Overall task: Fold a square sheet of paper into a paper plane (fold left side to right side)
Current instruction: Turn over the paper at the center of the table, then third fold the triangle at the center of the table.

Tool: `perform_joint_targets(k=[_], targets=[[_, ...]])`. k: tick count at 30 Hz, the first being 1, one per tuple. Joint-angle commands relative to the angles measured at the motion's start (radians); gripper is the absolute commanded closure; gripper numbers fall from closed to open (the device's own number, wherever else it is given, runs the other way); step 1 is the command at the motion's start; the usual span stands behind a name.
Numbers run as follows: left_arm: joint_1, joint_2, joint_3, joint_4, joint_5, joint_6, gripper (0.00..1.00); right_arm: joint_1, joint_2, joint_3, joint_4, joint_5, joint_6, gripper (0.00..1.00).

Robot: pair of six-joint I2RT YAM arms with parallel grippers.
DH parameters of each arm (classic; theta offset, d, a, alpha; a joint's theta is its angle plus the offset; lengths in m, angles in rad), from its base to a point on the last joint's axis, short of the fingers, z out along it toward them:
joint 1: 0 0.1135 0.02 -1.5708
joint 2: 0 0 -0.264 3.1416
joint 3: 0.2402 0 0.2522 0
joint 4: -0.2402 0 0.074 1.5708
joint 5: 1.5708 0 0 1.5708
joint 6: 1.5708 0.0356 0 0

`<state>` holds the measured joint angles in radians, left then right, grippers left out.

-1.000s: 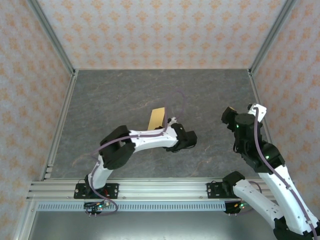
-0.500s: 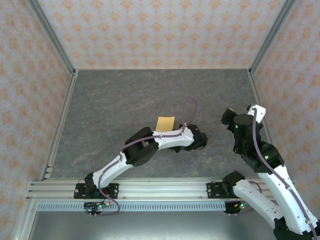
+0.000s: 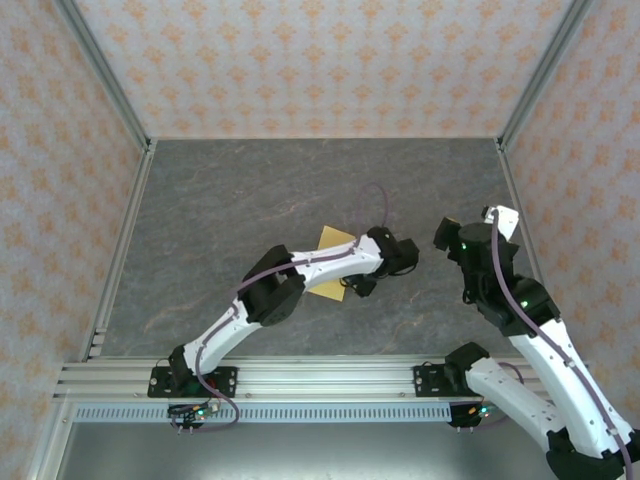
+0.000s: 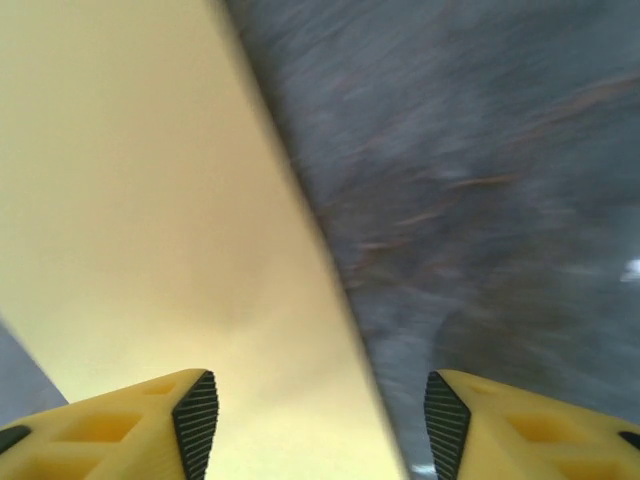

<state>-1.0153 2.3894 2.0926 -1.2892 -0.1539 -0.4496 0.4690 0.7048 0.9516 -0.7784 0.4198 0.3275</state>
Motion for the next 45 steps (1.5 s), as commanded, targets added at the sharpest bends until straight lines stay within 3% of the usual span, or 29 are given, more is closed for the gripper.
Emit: perform_joint_targets(k=[1, 6, 9, 14, 18, 22, 31, 39, 45], targets=[[0.018, -0.169, -0.047, 0.172, 0.211, 0.043, 0.37, 0.001, 0.018, -0.002, -0.013, -0.049, -0.026, 0.04], [0.086, -0.384, -0.259, 0.32, 0.278, 0.033, 0.34, 0.001, 0.042, -0.026, 0.051, -0.171, -0.059, 0.04], [0.179, -0.547, -0.472, 0.44, 0.323, -0.003, 0.34, 0.001, 0.062, -0.049, 0.107, -0.285, -0.073, 0.04], [0.359, -0.701, -0.776, 0.648, 0.491, -0.048, 0.34, 0.008, 0.128, -0.106, 0.23, -0.492, -0.049, 0.05], [0.463, -0.74, -0.93, 0.801, 0.606, -0.079, 0.34, 0.012, 0.259, -0.192, 0.457, -0.707, 0.077, 0.08], [0.516, -0.719, -1.004, 0.914, 0.686, -0.119, 0.34, 0.011, 0.501, -0.256, 0.783, -0.868, 0.239, 0.11], [0.52, -0.659, -1.029, 0.968, 0.702, -0.132, 0.34, 0.012, 0.932, -0.125, 1.098, -0.996, 0.308, 0.17], [0.52, -0.625, -1.033, 0.972, 0.702, -0.14, 0.34, 0.011, 1.031, -0.081, 1.11, -0.989, 0.293, 0.19], [0.52, -0.612, -1.04, 0.98, 0.7, -0.146, 0.34, 0.011, 1.076, -0.046, 1.019, -0.958, 0.259, 0.2]])
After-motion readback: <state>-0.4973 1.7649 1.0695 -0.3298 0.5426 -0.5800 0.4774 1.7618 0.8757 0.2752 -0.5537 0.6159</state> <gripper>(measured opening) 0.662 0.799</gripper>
